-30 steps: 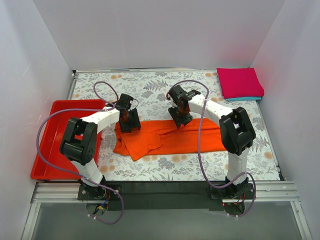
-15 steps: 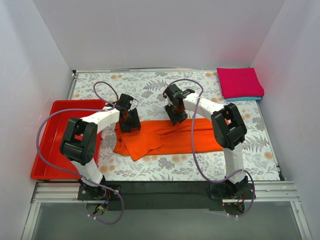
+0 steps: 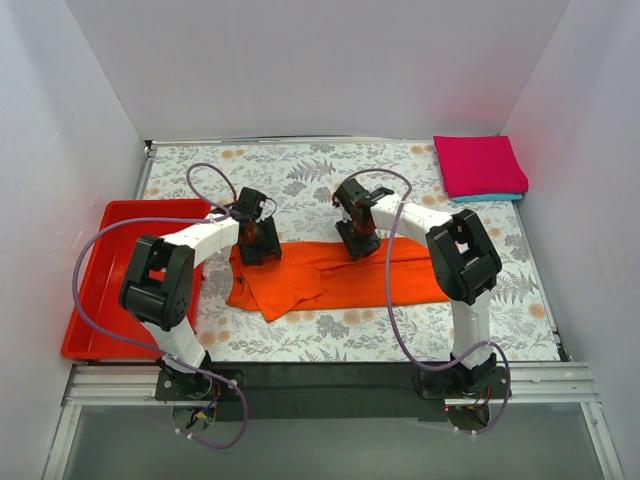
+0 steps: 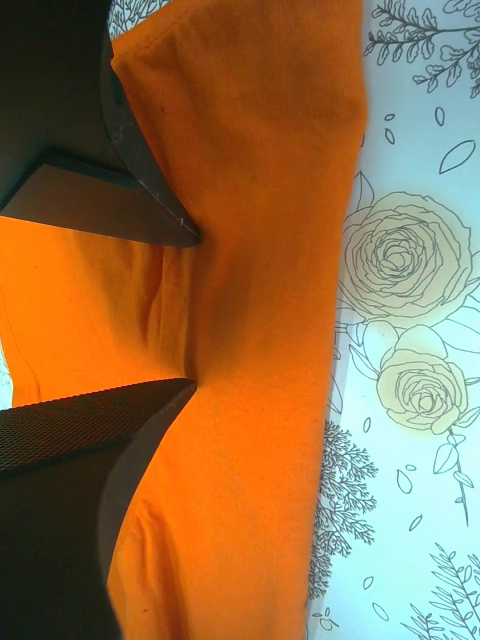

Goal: Fold and stack the t-shirts
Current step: Fold the tshirt

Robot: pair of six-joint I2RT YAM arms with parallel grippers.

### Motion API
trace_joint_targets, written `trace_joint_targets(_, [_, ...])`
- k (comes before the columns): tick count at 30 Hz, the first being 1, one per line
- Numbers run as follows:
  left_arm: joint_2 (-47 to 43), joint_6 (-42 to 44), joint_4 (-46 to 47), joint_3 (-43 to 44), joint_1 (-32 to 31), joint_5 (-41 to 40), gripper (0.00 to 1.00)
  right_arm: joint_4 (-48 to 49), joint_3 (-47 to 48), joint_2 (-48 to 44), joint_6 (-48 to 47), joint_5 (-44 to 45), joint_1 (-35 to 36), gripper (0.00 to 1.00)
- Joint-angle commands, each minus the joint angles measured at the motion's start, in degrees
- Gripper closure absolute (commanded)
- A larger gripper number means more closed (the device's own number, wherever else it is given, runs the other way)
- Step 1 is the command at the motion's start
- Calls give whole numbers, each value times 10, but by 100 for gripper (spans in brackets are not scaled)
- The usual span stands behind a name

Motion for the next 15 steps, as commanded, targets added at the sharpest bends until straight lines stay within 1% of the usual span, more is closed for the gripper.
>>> trace_joint_targets(1, [-16,-2,-13,-19,2,-8,48,-15,-25,-32,13,3,4,62])
trace_joint_targets(12, [-14,-3,-16,-26,3,-10,48,-32,-52,-78,22,40,3,61])
trace_joint_targets(15, [-14,-3,-16,-25,2,-10,48,-31,-69,-78,23,45,4,61])
